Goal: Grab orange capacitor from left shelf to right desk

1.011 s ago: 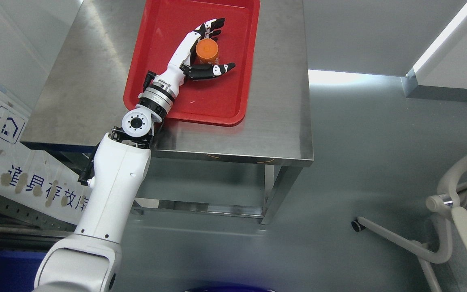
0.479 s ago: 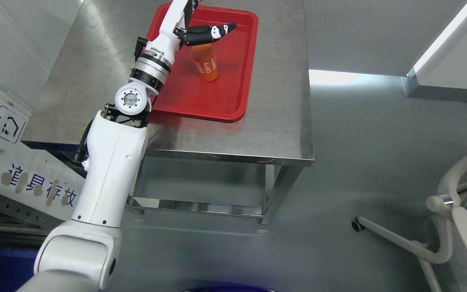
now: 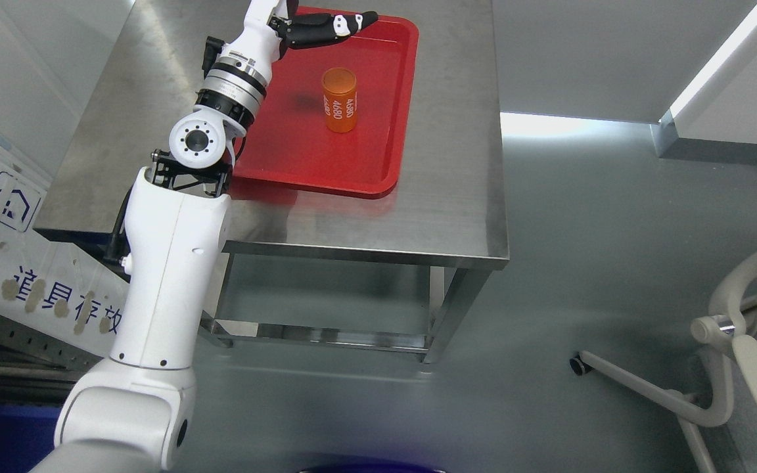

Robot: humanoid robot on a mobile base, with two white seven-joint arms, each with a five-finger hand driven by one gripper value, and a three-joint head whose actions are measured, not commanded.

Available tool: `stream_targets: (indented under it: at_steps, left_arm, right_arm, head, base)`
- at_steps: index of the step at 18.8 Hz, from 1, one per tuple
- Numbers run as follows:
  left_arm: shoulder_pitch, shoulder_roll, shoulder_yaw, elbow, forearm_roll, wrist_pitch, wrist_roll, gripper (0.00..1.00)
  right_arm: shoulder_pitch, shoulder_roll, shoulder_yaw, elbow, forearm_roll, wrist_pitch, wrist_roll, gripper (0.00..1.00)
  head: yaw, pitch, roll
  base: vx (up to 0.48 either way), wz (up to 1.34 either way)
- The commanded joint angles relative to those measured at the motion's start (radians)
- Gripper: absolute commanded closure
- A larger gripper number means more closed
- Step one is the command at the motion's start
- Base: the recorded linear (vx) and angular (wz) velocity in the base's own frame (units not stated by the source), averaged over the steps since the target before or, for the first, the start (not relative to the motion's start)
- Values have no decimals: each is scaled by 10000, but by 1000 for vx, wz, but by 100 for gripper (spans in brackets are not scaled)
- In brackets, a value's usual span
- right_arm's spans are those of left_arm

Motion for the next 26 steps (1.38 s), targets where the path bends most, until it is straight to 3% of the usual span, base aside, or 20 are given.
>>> stream_targets:
  at_steps: [1, 6, 10, 26]
  left_arm:
    - [2092, 395, 1388, -2131, -10, 153, 7, 0]
    - [2740, 257, 2388, -2715, -25, 15, 129, 0]
    - [3015, 171, 2512, -2731, -71, -168, 1263, 0]
    - [4182, 472, 2496, -2716, -87, -200, 1188, 0]
  right_arm:
    - [138, -175, -107, -338, 0, -7, 2, 0]
    - [138, -175, -107, -338, 0, -7, 2, 0]
    - [138, -175, -107, -338, 0, -7, 2, 0]
    - [138, -175, -107, -338, 0, -7, 2, 0]
  head:
    - [0, 0, 0]
    - [0, 0, 0]
    - [0, 0, 0]
    - [0, 0, 0]
  base:
    - [0, 0]
    - [0, 0]
    - [0, 0]
    - [0, 0]
